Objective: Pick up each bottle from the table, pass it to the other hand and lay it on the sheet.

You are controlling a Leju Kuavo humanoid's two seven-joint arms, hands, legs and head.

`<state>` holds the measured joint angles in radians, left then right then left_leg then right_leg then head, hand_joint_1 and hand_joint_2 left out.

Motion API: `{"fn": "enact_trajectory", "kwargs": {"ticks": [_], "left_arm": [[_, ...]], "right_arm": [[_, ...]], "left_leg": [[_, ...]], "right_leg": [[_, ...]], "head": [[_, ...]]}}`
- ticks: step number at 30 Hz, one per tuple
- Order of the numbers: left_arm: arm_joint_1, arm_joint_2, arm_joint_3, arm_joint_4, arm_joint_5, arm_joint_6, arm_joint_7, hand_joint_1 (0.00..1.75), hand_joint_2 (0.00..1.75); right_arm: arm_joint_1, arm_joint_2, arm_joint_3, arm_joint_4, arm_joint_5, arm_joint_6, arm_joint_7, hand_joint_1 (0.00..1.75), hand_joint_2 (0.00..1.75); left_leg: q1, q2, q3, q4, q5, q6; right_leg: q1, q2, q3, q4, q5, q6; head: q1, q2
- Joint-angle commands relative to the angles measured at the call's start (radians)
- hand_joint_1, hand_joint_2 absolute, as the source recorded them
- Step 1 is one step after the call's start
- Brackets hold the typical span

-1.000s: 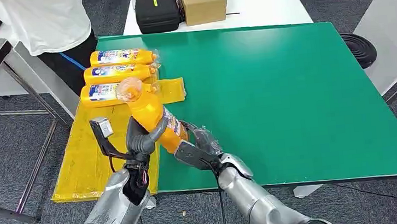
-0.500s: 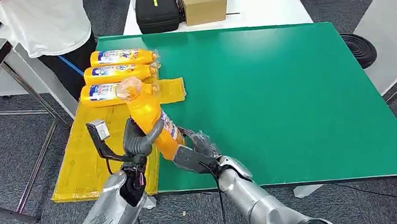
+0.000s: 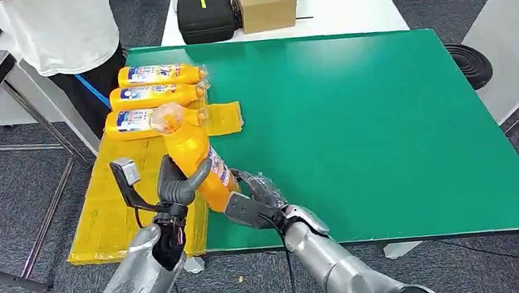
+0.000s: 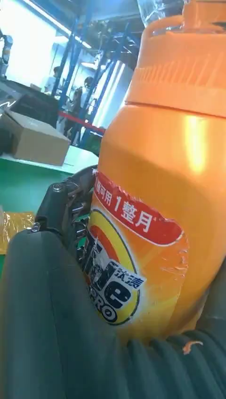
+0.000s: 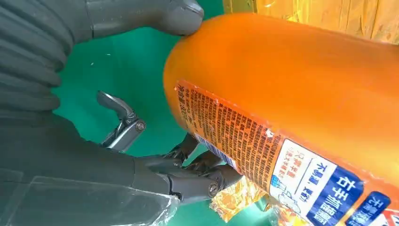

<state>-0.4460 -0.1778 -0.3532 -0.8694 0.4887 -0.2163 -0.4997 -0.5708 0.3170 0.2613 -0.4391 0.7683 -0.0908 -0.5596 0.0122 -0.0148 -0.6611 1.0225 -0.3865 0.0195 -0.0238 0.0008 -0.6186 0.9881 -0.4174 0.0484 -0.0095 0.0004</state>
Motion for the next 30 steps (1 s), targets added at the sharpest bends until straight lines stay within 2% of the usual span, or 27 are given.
{"fn": "enact_trajectory", "kwargs": {"ticks": [1, 3, 4, 5, 6, 7, 8, 13, 20, 23, 26, 30], "left_arm": [[-0.057, 0.029, -0.057, 0.033, -0.047, -0.026, 0.0, 1.75, 1.75], [-0.057, 0.029, -0.057, 0.033, -0.047, -0.026, 0.0, 1.75, 1.75], [-0.059, 0.031, -0.055, 0.03, -0.059, -0.025, 0.0, 1.75, 1.75], [-0.06, 0.032, -0.054, 0.03, -0.062, -0.024, 0.001, 1.75, 1.75], [-0.061, 0.036, -0.049, 0.03, -0.065, -0.02, 0.001, 1.75, 1.75], [-0.059, 0.042, -0.045, 0.025, -0.072, -0.013, -0.001, 1.75, 1.75], [-0.054, 0.046, -0.037, 0.017, -0.082, -0.003, -0.003, 1.75, 1.75], [-0.051, 0.068, -0.003, -0.003, -0.145, 0.069, -0.016, 1.75, 1.75], [-0.081, 0.105, 0.054, -0.007, -0.218, 0.143, -0.054, 1.75, 1.75], [-0.089, 0.118, 0.073, -0.033, -0.273, 0.199, -0.067, 1.75, 1.75], [-0.124, 0.155, 0.097, -0.085, -0.423, 0.33, -0.081, 1.75, 1.75], [-0.128, 0.159, 0.109, -0.096, -0.429, 0.32, -0.066, 1.75, 1.75]], "right_arm": [[-0.029, -0.01, 0.049, 0.055, -0.001, 0.008, -0.008, 1.75, 1.75], [-0.029, -0.01, 0.049, 0.055, -0.001, 0.008, -0.008, 1.75, 1.75], [-0.03, -0.009, 0.049, 0.054, -0.002, 0.005, -0.009, 1.75, 1.75], [-0.03, -0.008, 0.046, 0.052, -0.005, 0.0, -0.009, 1.59, 1.75], [-0.028, -0.005, 0.038, 0.046, -0.011, -0.022, -0.01, 0.0, 1.75], [-0.026, 0.001, 0.025, 0.039, -0.021, -0.055, -0.005, 0.0, 1.75], [-0.028, 0.004, 0.021, 0.038, -0.027, -0.061, -0.004, 0.0, 0.0], [-0.01, -0.003, -0.01, -0.027, -0.065, -0.135, -0.036, 0.0, 0.0], [0.067, -0.045, -0.006, -0.187, -0.091, -0.167, -0.072, 0.0, 0.0], [0.099, -0.053, 0.005, -0.256, -0.093, -0.156, -0.074, 0.0, 0.0], [0.174, -0.079, 0.034, -0.417, -0.105, -0.123, -0.072, 0.0, 0.0], [0.188, -0.085, 0.039, -0.446, -0.11, -0.114, -0.063, 0.0, 0.0]], "left_leg": [[0.001, 0.0, 0.005, 0.0, -0.002, 0.0], [0.0, 0.0, 0.002, 0.0, -0.001, 0.0], [0.001, 0.001, 0.005, 0.0, -0.002, 0.0], [0.0, 0.0, 0.003, 0.0, -0.001, 0.0], [0.0, 0.0, 0.001, 0.0, -0.001, 0.0], [0.001, 0.001, 0.004, 0.001, -0.002, 0.0], [0.0, 0.0, 0.002, 0.0, -0.001, 0.0], [0.0, 0.003, 0.004, 0.0, -0.002, 0.0], [0.001, 0.001, 0.002, 0.0, -0.001, 0.0], [0.001, 0.001, 0.004, 0.0, -0.002, -0.001], [0.001, 0.001, 0.004, 0.001, -0.003, -0.001], [0.001, 0.001, 0.004, 0.001, -0.003, -0.001]], "right_leg": [[0.001, -0.001, 0.005, 0.0, -0.002, -0.003], [0.001, -0.001, 0.002, 0.0, -0.001, -0.002], [0.001, -0.001, 0.005, 0.0, -0.002, -0.003], [0.001, -0.001, 0.004, 0.0, -0.002, -0.002], [0.001, -0.001, 0.002, 0.0, -0.001, -0.001], [0.001, -0.001, 0.005, 0.0, -0.002, -0.003], [0.001, -0.001, 0.002, 0.0, -0.001, -0.002], [0.001, 0.001, 0.004, 0.0, -0.002, -0.003], [0.001, 0.0, 0.003, 0.0, -0.001, -0.002], [0.002, -0.001, 0.005, 0.0, -0.002, -0.003], [0.002, -0.001, 0.005, 0.0, -0.002, -0.003], [0.002, -0.001, 0.004, 0.001, -0.003, -0.004]], "head": [[0.0, 0.0], [0.0, 0.0], [0.0, 0.0], [0.0, 0.0], [0.0, 0.0], [0.0, 0.0], [0.0, 0.0], [0.0, 0.0], [0.0, 0.0], [0.0, 0.0], [0.0, 0.0], [0.0, 0.0]]}}
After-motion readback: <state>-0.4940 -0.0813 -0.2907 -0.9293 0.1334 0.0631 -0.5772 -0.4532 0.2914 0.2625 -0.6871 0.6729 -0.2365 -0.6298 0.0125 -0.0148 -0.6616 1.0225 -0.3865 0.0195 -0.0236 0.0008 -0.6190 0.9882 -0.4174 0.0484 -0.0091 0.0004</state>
